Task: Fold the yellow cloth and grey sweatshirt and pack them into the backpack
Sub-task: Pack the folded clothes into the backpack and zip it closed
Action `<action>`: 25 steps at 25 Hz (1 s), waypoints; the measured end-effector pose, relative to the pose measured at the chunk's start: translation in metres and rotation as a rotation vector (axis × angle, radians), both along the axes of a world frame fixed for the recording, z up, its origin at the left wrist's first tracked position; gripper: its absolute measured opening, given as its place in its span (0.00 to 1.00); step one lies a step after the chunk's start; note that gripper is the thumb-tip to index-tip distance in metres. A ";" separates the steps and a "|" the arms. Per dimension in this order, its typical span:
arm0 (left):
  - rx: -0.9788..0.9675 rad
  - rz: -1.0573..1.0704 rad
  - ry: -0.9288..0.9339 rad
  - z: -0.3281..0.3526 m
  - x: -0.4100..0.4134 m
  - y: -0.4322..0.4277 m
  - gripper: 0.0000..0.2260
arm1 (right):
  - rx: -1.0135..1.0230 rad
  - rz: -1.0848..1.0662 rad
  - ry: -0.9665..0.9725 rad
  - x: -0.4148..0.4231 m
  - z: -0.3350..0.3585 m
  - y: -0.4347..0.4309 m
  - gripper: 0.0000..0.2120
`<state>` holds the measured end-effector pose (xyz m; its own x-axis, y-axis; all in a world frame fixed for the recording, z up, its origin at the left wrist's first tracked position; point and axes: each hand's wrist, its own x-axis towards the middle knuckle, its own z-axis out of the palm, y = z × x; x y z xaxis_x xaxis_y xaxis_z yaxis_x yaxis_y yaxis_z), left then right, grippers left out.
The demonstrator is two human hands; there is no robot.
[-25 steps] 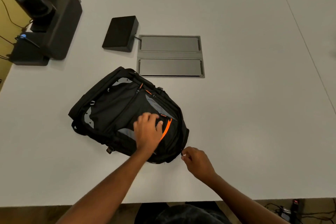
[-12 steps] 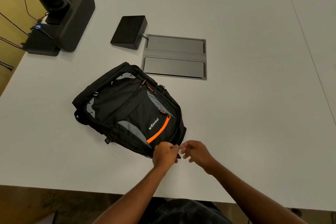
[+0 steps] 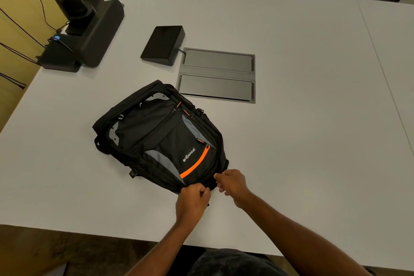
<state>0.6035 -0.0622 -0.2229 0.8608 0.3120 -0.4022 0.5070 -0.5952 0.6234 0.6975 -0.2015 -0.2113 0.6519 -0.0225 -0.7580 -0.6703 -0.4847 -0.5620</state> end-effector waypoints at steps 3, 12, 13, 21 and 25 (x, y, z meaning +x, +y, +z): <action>0.047 -0.003 -0.013 -0.005 -0.024 0.024 0.14 | 0.014 0.004 0.020 0.004 0.001 -0.001 0.12; 0.249 0.034 -0.013 -0.007 -0.050 0.107 0.11 | -0.013 0.016 0.029 0.007 -0.003 -0.005 0.12; 0.271 0.044 -0.020 -0.007 -0.050 0.116 0.12 | -0.013 0.020 0.025 0.007 -0.004 -0.004 0.13; 0.389 0.080 -0.061 -0.017 -0.027 0.169 0.12 | -0.061 0.056 0.007 0.004 -0.001 -0.004 0.13; 0.375 0.176 -0.074 -0.023 -0.018 0.189 0.12 | -0.070 0.056 0.003 0.002 -0.003 -0.004 0.13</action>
